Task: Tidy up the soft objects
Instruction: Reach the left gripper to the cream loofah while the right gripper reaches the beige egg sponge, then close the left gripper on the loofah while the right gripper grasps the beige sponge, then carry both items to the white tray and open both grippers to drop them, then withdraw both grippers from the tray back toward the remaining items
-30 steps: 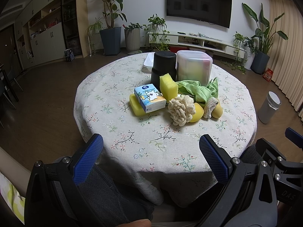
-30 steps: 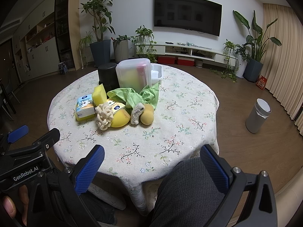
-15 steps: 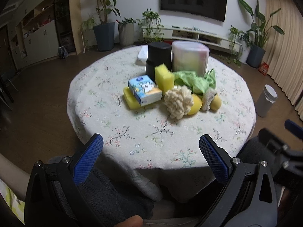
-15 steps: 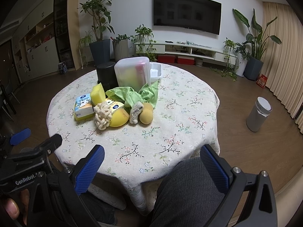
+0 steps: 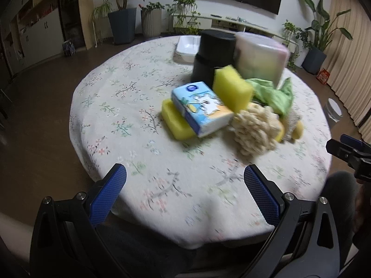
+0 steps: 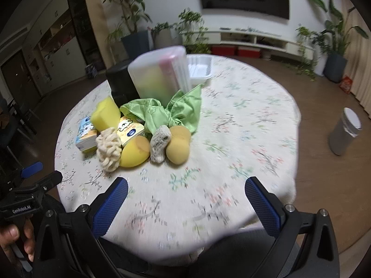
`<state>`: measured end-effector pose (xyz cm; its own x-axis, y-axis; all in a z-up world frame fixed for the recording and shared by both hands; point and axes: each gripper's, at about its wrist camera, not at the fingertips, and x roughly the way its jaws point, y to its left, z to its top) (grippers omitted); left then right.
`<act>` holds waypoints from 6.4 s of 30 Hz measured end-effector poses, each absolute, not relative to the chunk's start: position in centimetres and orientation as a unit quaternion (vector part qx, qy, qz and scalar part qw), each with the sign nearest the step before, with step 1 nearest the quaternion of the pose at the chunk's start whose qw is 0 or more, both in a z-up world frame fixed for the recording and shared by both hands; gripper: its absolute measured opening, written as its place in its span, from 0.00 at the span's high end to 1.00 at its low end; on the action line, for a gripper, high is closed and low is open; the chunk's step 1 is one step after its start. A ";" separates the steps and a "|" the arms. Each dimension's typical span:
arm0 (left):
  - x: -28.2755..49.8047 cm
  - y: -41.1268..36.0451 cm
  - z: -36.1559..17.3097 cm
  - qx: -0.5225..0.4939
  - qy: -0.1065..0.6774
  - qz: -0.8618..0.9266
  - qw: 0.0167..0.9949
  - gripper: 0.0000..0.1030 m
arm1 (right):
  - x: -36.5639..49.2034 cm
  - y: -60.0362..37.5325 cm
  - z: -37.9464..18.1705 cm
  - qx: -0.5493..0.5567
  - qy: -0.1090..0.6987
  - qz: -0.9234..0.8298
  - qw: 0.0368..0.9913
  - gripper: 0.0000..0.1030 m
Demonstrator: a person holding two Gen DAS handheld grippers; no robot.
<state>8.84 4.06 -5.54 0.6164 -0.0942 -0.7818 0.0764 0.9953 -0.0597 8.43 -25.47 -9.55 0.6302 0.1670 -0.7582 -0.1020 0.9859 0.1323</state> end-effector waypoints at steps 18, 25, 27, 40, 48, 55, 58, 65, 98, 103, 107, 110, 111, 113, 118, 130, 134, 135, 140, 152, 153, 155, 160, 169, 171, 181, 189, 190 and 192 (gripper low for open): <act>11.9 -2.9 -7.2 0.003 0.454 -0.144 0.879 0.06 | 14.9 -24.5 -13.4 0.024 0.492 0.134 0.860 0.27; 14.0 -3.4 -8.0 -0.025 0.475 -0.141 0.868 0.40 | 16.6 -24.1 -13.8 0.017 0.501 0.165 0.850 0.29; 14.3 -3.4 -8.3 -0.037 0.480 -0.138 0.865 0.43 | 16.8 -24.0 -13.8 0.019 0.499 0.173 0.849 0.33; 14.5 -3.9 -8.3 -0.070 0.471 -0.149 0.867 0.43 | 16.0 -24.1 -13.9 0.023 0.490 0.196 0.849 0.52; 14.5 -4.0 -7.8 -0.048 0.461 -0.129 0.877 0.75 | 15.9 -24.8 -14.1 0.035 0.492 0.203 0.846 0.67; 14.2 -3.1 -7.8 -0.062 0.467 -0.133 0.872 0.83 | 14.5 -25.3 -13.5 0.051 0.490 0.190 0.849 0.67; 13.6 -2.8 -7.2 -0.069 0.462 -0.143 0.873 0.83 | 13.6 -25.9 -13.0 0.048 0.483 0.171 0.857 0.67; 11.5 -2.2 -5.7 -0.069 0.448 -0.176 0.874 0.83 | 12.1 -27.2 -12.1 0.042 0.470 0.150 0.869 0.67; 31.1 7.7 2.7 0.044 0.367 -0.189 0.910 0.83 | 28.5 -32.3 -4.2 -0.012 0.444 0.128 0.887 0.67; 37.5 4.9 1.7 0.093 0.384 -0.216 0.893 0.83 | 35.4 -31.6 -4.6 -0.037 0.453 0.159 0.876 0.67; 41.9 3.3 0.3 0.120 0.420 -0.222 0.872 0.83 | 40.3 -30.2 -5.3 -0.068 0.472 0.184 0.859 0.67; 44.3 2.5 -0.9 0.133 0.438 -0.225 0.860 0.83 | 42.9 -29.3 -5.9 -0.086 0.483 0.204 0.847 0.67; 45.1 2.1 -1.5 0.134 0.446 -0.231 0.854 0.83 | 43.8 -28.8 -6.2 -0.093 0.486 0.212 0.843 0.67; 45.9 1.3 -2.3 0.141 0.455 -0.238 0.846 0.83 | 45.2 -28.0 -7.2 -0.102 0.499 0.226 0.830 0.67; 47.3 -0.5 -4.6 0.155 0.472 -0.252 0.830 0.82 | 47.3 -25.8 -9.7 -0.137 0.520 0.242 0.808 0.67; 48.3 -1.6 -7.4 0.167 0.491 -0.257 0.816 0.80 | 48.9 -24.3 -12.9 -0.156 0.535 0.247 0.793 0.67; 48.8 -1.9 -7.7 0.163 0.492 -0.251 0.818 0.74 | 49.0 -24.3 -12.9 -0.153 0.532 0.243 0.797 0.66; 48.8 -2.0 -7.8 0.165 0.494 -0.249 0.817 0.73 | 48.9 -24.3 -12.9 -0.154 0.531 0.242 0.797 0.65; 48.5 -2.3 -8.4 0.175 0.496 -0.245 0.814 0.62 | 48.8 -24.4 -12.8 -0.155 0.526 0.237 0.801 0.65; 48.3 -1.6 -7.2 0.150 0.484 -0.243 0.827 0.50 | 48.7 -25.8 -11.1 -0.136 0.510 0.227 0.819 0.50; 48.2 -1.5 -7.0 0.149 0.483 -0.243 0.828 0.49 | 48.7 -26.0 -11.1 -0.135 0.509 0.225 0.820 0.49; 48.3 -1.4 -6.6 0.146 0.479 -0.242 0.831 0.49 | 48.6 -26.3 -10.8 -0.129 0.506 0.225 0.823 0.49; 48.3 -0.2 -5.5 0.129 0.468 -0.236 0.842 0.48 | 48.1 -27.3 -9.6 -0.116 0.495 0.223 0.832 0.49; 45.5 3.7 -2.6 0.086 0.446 -0.213 0.865 0.45 | 45.0 -31.1 -6.1 -0.082 0.472 0.205 0.854 0.44; 44.1 4.6 -2.1 0.080 0.440 -0.209 0.870 0.45 | 43.6 -32.1 -5.3 -0.074 0.465 0.199 0.859 0.42; 34.6 9.1 -0.3 0.032 0.414 -0.177 0.892 0.40 | 33.9 -35.4 -4.8 -0.036 0.458 0.188 0.868 0.33; 26.8 9.8 -0.2 0.015 0.396 -0.188 0.898 0.13 | 26.3 -36.7 -6.2 0.026 0.465 0.188 0.864 0.18; 26.3 9.9 -0.2 0.010 0.394 -0.190 0.899 0.08 | 25.3 -36.7 -6.3 0.034 0.462 0.191 0.865 0.15; 24.9 10.1 0.0 0.001 0.388 -0.192 0.901 0.08 | 23.9 -36.4 -6.4 0.040 0.460 0.195 0.865 0.06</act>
<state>24.90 10.07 -0.02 0.6248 -0.3458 -0.7000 0.3477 0.9260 -0.1472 23.87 -36.40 -6.38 0.5003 0.3745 -0.7807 -0.3007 0.9207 0.2489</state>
